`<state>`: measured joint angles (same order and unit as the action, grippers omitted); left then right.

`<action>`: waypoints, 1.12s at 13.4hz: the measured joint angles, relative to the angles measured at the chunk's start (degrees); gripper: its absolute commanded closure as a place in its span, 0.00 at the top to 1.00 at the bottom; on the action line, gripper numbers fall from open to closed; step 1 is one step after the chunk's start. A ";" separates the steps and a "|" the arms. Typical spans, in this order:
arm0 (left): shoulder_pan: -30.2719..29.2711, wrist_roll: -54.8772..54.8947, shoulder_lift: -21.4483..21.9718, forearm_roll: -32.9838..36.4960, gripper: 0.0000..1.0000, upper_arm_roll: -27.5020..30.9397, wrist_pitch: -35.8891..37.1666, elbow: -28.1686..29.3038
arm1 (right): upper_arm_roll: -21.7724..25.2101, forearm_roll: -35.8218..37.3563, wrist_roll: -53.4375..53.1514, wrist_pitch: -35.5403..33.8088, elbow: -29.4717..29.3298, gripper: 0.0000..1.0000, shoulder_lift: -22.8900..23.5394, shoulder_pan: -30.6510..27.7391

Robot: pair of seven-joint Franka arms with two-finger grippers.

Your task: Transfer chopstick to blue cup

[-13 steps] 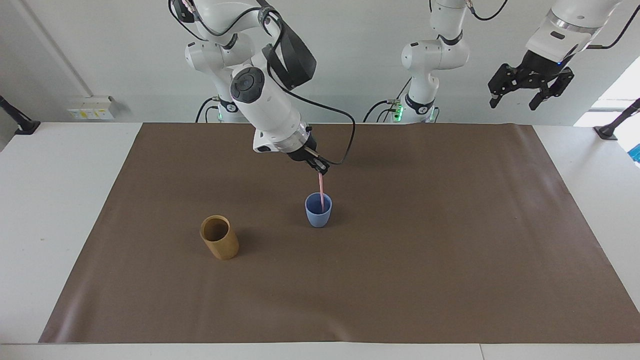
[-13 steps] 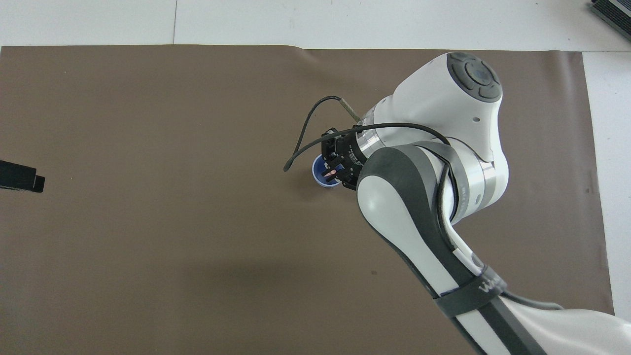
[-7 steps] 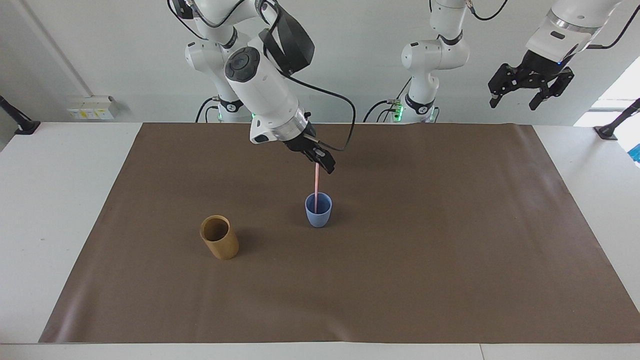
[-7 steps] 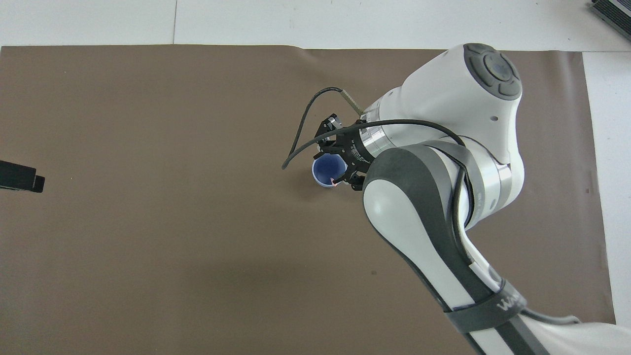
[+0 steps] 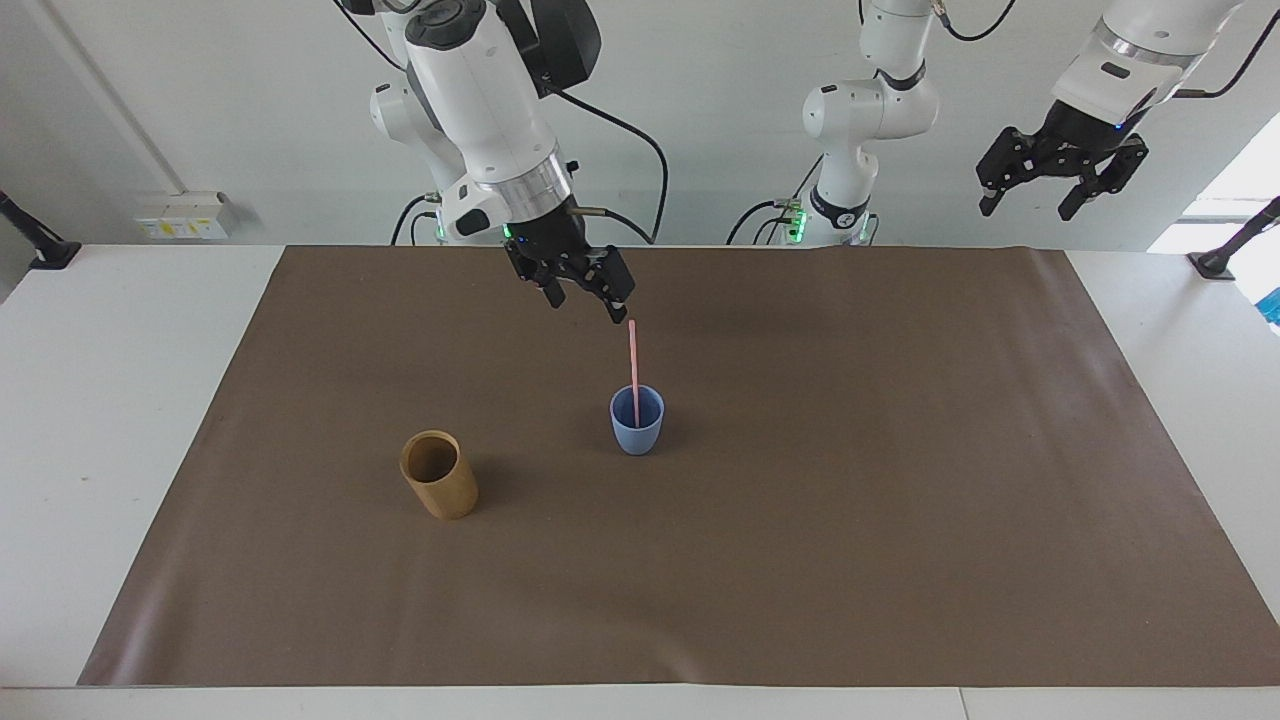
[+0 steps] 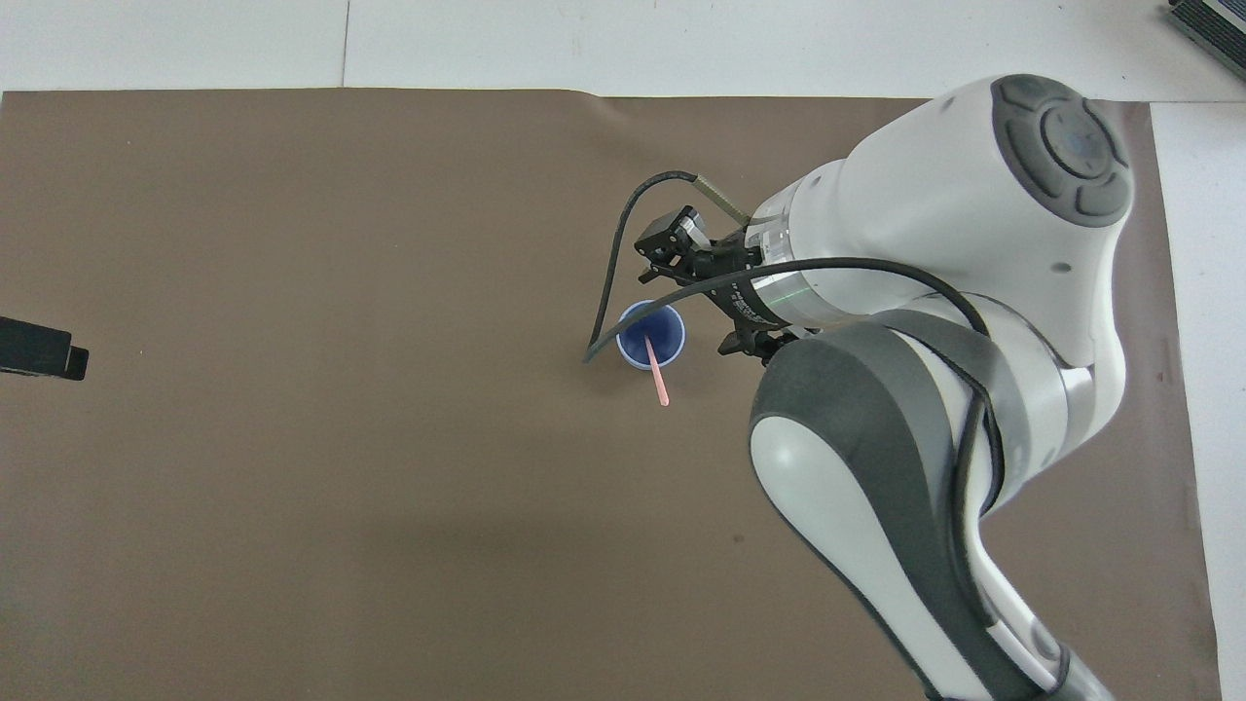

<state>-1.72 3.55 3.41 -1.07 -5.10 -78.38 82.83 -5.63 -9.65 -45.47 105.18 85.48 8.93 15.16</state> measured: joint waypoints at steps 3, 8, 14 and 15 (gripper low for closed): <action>0.00 0.00 0.00 0.00 1.00 0.00 0.00 0.00 | 0.08 5.94 10.34 -1.55 0.74 1.00 -1.83 -2.61; 0.00 0.00 0.02 0.00 1.00 0.00 0.00 0.00 | 0.30 12.29 22.15 -6.89 1.34 1.00 -5.70 -6.83; 0.00 0.00 0.02 0.00 1.00 0.00 0.01 0.00 | 0.44 13.50 25.43 -17.61 -0.69 1.00 -7.84 -10.86; 0.00 0.00 0.02 0.00 1.00 0.00 0.01 0.00 | 0.45 13.47 25.90 -19.35 -0.68 1.00 -8.38 -11.23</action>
<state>-1.72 3.55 3.43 -1.07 -5.10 -78.36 82.83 -5.19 3.82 -19.57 85.82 84.80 0.55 3.93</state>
